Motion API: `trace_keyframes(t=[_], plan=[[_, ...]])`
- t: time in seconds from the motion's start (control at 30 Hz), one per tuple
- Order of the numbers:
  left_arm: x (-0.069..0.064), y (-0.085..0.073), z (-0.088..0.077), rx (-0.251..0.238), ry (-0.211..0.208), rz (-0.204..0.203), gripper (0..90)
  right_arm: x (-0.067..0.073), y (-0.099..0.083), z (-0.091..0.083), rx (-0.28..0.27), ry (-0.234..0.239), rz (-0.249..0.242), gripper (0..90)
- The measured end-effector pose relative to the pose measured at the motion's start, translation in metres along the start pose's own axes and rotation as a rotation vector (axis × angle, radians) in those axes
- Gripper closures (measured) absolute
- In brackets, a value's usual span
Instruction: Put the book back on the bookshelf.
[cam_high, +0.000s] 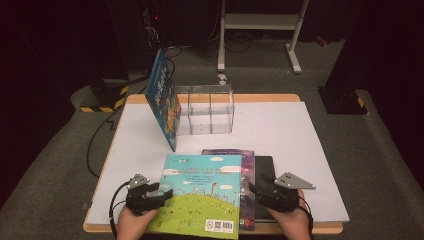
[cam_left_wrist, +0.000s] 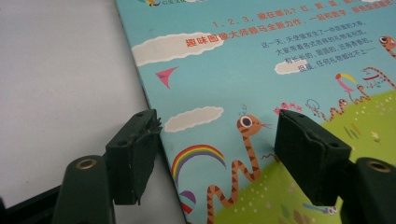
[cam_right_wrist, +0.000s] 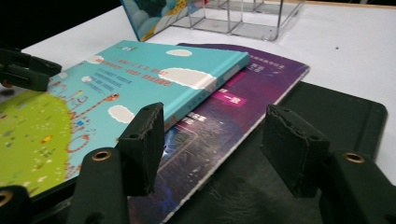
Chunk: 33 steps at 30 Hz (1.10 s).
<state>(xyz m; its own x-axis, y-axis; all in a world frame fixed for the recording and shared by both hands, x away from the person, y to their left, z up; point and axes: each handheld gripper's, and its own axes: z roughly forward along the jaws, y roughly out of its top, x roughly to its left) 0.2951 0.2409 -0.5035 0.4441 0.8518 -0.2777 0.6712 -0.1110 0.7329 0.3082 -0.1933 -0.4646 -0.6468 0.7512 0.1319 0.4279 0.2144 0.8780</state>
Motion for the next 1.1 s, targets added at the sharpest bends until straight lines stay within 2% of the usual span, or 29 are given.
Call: trace_keyframes(t=[0.1,0.17,0.27,0.37,0.43,0.53,0.63,0.67,0.73,0.77,0.83,0.93,1.03,1.1], plan=[[-0.001,0.000,0.000,0.004,-0.003,0.004,30.8,0.004,0.001,0.002,0.004,0.010,-0.008,39.5],[-0.007,0.000,0.002,0.006,-0.005,0.005,30.8,0.005,0.002,0.004,0.014,0.018,-0.013,39.8],[-0.015,0.001,0.007,0.009,-0.033,0.020,30.9,0.002,0.003,0.005,0.026,0.021,0.007,40.7],[-0.026,0.002,0.013,0.009,-0.061,0.033,31.0,-0.001,0.003,0.004,0.031,-0.005,0.010,44.0],[-0.030,0.004,0.017,0.010,-0.073,0.051,31.2,-0.004,0.003,0.003,0.042,-0.041,0.008,46.0],[-0.035,0.008,0.021,0.003,-0.073,0.079,31.3,-0.012,0.002,0.000,0.035,-0.079,0.022,46.6],[-0.036,0.009,0.023,-0.020,-0.073,0.118,31.3,-0.021,0.002,-0.001,0.037,-0.057,0.040,46.3],[-0.035,0.009,0.022,-0.032,-0.080,0.119,31.2,-0.022,0.002,-0.001,0.041,-0.048,0.051,46.4],[-0.034,0.009,0.020,-0.052,-0.082,0.119,30.8,-0.021,0.002,0.000,0.046,-0.061,0.043,46.5],[-0.032,0.008,0.017,-0.086,-0.099,0.100,29.8,-0.020,0.002,0.000,0.055,-0.070,0.036,46.6],[-0.030,0.007,0.014,-0.107,-0.132,0.061,29.1,-0.020,0.000,0.002,0.075,-0.087,0.030,47.0],[-0.030,0.007,0.013,-0.102,-0.134,0.062,29.1,-0.022,-0.002,0.003,0.078,-0.082,0.046,47.0],[-0.029,0.008,0.014,-0.084,-0.139,0.058,29.0,-0.022,-0.001,0.004,0.073,-0.095,0.038,47.0],[-0.030,0.008,0.016,-0.090,-0.141,0.058,29.0,-0.024,0.000,0.004,0.069,-0.092,0.037,46.9]])
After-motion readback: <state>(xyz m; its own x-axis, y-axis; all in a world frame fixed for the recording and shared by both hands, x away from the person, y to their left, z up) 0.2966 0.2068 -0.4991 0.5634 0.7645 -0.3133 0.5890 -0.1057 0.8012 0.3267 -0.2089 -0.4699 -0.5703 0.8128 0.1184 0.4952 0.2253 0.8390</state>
